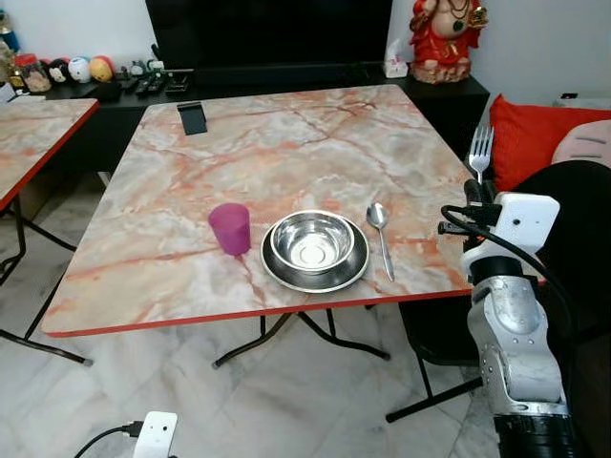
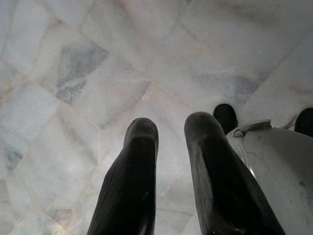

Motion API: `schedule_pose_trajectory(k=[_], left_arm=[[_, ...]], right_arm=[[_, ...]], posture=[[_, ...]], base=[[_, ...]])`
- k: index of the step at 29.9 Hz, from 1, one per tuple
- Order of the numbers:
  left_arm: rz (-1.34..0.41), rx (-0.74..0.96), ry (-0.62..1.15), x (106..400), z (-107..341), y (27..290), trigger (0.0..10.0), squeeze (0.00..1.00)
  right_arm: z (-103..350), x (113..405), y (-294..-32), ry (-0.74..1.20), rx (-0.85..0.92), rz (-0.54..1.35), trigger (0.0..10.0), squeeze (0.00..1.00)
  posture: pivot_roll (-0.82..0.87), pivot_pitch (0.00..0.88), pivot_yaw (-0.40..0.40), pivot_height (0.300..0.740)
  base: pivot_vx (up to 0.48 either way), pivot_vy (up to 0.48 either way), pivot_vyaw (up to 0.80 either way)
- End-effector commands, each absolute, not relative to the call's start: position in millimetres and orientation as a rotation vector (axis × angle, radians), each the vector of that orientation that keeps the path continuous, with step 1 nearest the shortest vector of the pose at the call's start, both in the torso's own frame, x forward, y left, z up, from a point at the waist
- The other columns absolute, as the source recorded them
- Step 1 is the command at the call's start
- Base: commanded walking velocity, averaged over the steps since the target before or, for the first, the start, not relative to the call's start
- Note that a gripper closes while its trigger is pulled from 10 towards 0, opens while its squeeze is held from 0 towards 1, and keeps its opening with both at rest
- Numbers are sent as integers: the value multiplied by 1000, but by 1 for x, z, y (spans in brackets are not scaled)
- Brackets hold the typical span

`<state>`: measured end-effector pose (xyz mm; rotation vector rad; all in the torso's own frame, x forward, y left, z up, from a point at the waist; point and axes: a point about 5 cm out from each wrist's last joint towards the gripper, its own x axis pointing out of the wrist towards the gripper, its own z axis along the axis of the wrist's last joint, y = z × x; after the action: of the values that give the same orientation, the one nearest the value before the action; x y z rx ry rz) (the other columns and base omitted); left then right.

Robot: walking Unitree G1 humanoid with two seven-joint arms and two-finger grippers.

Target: Setting the table

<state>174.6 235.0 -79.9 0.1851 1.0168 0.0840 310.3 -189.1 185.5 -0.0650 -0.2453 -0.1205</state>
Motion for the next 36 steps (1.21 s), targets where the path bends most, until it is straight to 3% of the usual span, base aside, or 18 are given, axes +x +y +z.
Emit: schedule_pose_trajectory(k=[1, 9, 27, 36], left_arm=[[92, 186, 1022, 175, -79, 239, 10000, 0], [90, 190, 1023, 175, -79, 239, 10000, 0], [86, 185, 1027, 175, -79, 239, 10000, 0], [82, 184, 1027, 175, -79, 239, 10000, 0]], right_arm=[[189, 312, -185, -257, -71, -105, 10000, 0], [188, 312, -186, -252, -66, -120, 10000, 0], [187, 315, -191, -227, -27, -166, 10000, 0], [190, 315, -190, -246, -31, -166, 10000, 0]], posture=[[-95, 0, 33, 740], [-95, 0, 37, 740], [-89, 0, 31, 740], [-91, 0, 33, 740]], base=[[0, 0, 725], [0, 0, 619], [80, 0, 0], [107, 0, -396]])
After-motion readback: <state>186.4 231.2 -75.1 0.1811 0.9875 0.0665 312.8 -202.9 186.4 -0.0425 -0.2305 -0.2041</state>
